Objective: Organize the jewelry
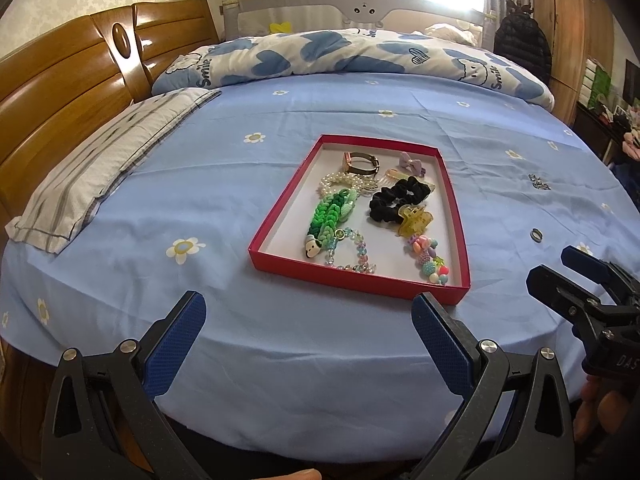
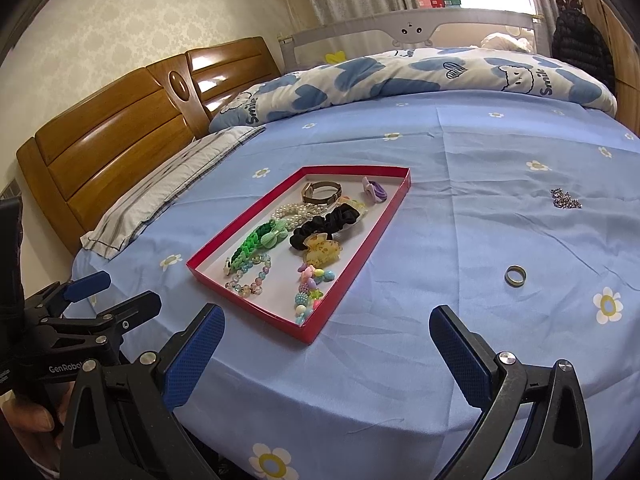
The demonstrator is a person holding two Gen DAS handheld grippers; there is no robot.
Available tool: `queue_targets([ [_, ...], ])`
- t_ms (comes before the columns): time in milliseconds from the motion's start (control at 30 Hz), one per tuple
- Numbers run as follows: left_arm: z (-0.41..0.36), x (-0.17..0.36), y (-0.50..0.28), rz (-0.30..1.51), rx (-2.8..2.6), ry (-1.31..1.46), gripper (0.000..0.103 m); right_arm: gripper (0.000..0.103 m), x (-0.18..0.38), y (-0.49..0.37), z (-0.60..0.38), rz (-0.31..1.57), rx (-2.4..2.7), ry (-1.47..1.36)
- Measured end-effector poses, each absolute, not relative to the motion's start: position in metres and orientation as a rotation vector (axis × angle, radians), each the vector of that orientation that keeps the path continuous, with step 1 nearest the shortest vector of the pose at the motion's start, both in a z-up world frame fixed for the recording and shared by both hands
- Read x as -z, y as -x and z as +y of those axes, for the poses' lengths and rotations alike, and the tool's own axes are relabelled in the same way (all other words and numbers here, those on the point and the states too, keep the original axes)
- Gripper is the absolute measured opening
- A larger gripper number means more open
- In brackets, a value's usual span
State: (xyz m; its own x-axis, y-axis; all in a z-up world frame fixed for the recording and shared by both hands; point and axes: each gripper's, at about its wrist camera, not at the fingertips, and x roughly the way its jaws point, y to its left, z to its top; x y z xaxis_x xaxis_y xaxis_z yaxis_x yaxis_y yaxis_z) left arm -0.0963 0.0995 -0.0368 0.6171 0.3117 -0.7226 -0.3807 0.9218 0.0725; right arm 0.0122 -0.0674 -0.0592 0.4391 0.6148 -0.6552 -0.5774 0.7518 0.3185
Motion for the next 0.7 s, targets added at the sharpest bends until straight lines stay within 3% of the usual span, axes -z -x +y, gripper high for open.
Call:
queue_targets([
  [700, 0.0984, 0.0384, 0.0955, 0.818, -0.395, 0.096, 0.103, 0.103, 0.0574, -0.0112, -0.0661, 0.832, -0.746, -0.046],
])
